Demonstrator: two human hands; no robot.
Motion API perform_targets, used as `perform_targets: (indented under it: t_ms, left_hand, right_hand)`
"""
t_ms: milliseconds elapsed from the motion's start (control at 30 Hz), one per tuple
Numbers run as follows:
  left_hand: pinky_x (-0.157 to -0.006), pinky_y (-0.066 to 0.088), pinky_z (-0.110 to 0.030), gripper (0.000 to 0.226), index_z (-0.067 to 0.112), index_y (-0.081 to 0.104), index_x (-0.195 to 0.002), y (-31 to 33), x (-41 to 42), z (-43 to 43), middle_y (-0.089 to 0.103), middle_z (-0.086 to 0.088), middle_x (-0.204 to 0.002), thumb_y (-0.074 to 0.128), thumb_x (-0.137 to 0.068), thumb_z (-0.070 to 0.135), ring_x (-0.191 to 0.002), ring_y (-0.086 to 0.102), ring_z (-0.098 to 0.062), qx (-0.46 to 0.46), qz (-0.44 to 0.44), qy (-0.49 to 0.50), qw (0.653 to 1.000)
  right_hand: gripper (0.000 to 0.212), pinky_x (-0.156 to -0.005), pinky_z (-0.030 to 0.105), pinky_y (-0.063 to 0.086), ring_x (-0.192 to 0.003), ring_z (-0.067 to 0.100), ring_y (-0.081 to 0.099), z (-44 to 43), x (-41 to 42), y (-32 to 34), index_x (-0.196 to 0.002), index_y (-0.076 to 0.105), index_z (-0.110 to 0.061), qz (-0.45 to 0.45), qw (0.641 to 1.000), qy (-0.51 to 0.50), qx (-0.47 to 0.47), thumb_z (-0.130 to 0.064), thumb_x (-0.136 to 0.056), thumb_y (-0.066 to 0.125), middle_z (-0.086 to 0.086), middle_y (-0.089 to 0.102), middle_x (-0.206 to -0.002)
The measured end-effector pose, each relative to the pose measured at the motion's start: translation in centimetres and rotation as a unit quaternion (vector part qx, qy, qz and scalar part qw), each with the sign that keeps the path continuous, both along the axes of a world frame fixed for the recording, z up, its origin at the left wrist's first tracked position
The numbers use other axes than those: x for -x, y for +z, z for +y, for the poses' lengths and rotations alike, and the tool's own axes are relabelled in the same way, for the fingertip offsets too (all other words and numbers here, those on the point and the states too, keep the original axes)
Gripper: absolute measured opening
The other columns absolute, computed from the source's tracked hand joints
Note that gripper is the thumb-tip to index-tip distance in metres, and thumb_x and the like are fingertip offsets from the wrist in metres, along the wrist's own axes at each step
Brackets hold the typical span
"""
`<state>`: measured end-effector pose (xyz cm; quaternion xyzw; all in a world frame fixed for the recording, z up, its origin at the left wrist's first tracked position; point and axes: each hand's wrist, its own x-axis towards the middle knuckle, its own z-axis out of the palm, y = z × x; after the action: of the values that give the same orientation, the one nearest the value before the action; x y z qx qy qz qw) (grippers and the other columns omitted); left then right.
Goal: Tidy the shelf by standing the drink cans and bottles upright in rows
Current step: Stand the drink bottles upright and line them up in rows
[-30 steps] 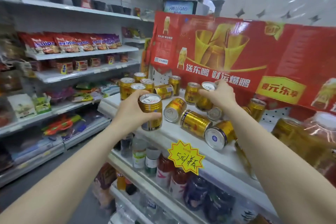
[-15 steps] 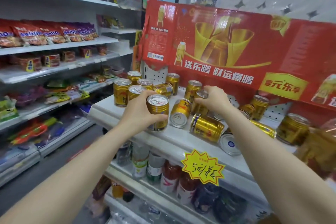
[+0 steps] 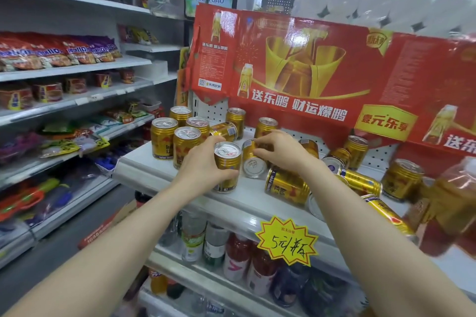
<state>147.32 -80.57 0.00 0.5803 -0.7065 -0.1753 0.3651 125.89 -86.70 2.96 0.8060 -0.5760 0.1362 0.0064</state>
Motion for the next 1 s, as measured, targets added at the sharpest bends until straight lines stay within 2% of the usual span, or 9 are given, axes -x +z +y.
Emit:
perform_targets:
  t_ms: [67, 133, 267, 433, 533, 767, 900, 1000]
  left_hand:
    - [-0.093, 0.049, -0.035, 0.082, 0.026, 0.044, -0.138, -0.3, 0.2, -0.3, 0.061, 0.002, -0.13, 0.084, -0.069, 0.04, -0.117, 0.058, -0.019, 0.001, -0.008, -0.001, 1.0]
    - [-0.095, 0.047, -0.034, 0.082, 0.024, 0.042, -0.142, -0.3, 0.3, -0.6, 0.058, 0.001, -0.136, 0.082, -0.073, 0.041, -0.121, 0.055, -0.02, 0.008, -0.025, -0.005, 1.0]
    - [-0.107, 0.038, -0.038, 0.09, 0.018, 0.031, -0.151, 0.0, 0.3, -1.0, 0.041, -0.001, -0.152, 0.077, -0.079, 0.045, -0.137, 0.041, -0.021, 0.013, -0.099, -0.017, 0.995]
    - [-0.111, 0.033, -0.035, 0.089, 0.016, 0.027, -0.153, 0.4, 0.3, -1.2, 0.033, -0.001, -0.156, 0.073, -0.083, 0.047, -0.141, 0.033, -0.021, 0.036, -0.179, -0.034, 0.983]
    - [-0.111, 0.033, -0.036, 0.087, 0.017, 0.029, -0.152, 0.8, 0.1, -1.1, 0.034, -0.001, -0.154, 0.071, -0.083, 0.048, -0.139, 0.033, -0.021, 0.057, -0.208, -0.05, 0.975]
    - [-0.111, 0.032, -0.035, 0.072, 0.018, 0.038, -0.149, 2.4, -0.1, -0.6, 0.042, 0.0, -0.149, 0.061, -0.09, 0.053, -0.137, 0.036, -0.02, 0.153, -0.238, -0.083, 0.956]
    - [-0.109, 0.035, -0.038, 0.068, 0.015, 0.042, -0.146, 3.2, 1.8, -0.1, 0.047, -0.004, -0.145, 0.06, -0.091, 0.05, -0.134, 0.041, -0.024, 0.201, -0.241, -0.124, 0.941]
    - [-0.109, 0.036, -0.041, 0.066, 0.011, 0.046, -0.144, 3.6, 4.6, 0.5, 0.05, -0.008, -0.143, 0.065, -0.09, 0.044, -0.133, 0.043, -0.028, 0.226, -0.224, -0.163, 0.934]
  right_hand:
    - [0.04, -0.107, 0.044, 0.04, -0.134, 0.025, 0.043, -0.6, 0.2, -0.3, -0.132, 0.063, -0.024, 0.004, 1.0, -0.016, 0.006, -0.042, -0.097, 0.055, 0.005, 0.061, -0.131]
    - [0.039, -0.106, 0.045, 0.041, -0.133, 0.025, 0.044, -1.2, 0.3, -0.7, -0.133, 0.062, -0.025, 0.016, 1.0, -0.018, 0.016, -0.04, -0.099, 0.052, 0.004, 0.061, -0.131]
    - [0.04, -0.107, 0.048, 0.038, -0.136, 0.025, 0.04, -1.4, 0.3, -1.1, -0.136, 0.058, -0.026, 0.046, 0.998, -0.017, 0.031, -0.04, -0.101, 0.047, 0.0, 0.062, -0.133]
    - [0.04, -0.109, 0.045, 0.034, -0.136, 0.024, 0.039, -0.9, 0.3, -1.1, -0.137, 0.058, -0.024, 0.066, 0.997, -0.007, 0.046, -0.038, -0.103, 0.043, -0.001, 0.057, -0.138]
    - [0.039, -0.106, 0.041, 0.036, -0.134, 0.02, 0.04, -0.2, 0.9, -0.9, -0.135, 0.059, -0.022, 0.067, 0.995, -0.003, 0.075, -0.039, -0.103, 0.043, -0.001, 0.053, -0.14]
    - [0.047, -0.117, 0.043, 0.021, -0.147, 0.025, 0.024, 4.8, 3.6, 0.4, -0.148, 0.043, -0.022, 0.096, 0.988, -0.042, 0.116, -0.039, -0.104, 0.042, 0.004, 0.038, -0.155]
    - [0.049, -0.116, 0.043, 0.022, -0.146, 0.027, 0.027, 9.4, 6.1, 1.0, -0.147, 0.044, -0.016, 0.112, 0.981, -0.077, 0.138, -0.038, -0.103, 0.044, 0.009, 0.039, -0.154]
    - [0.049, -0.114, 0.044, 0.028, -0.14, 0.031, 0.037, 13.5, 8.5, 0.9, -0.143, 0.049, -0.01, 0.108, 0.975, -0.1, 0.164, -0.037, -0.102, 0.05, 0.012, 0.047, -0.147]
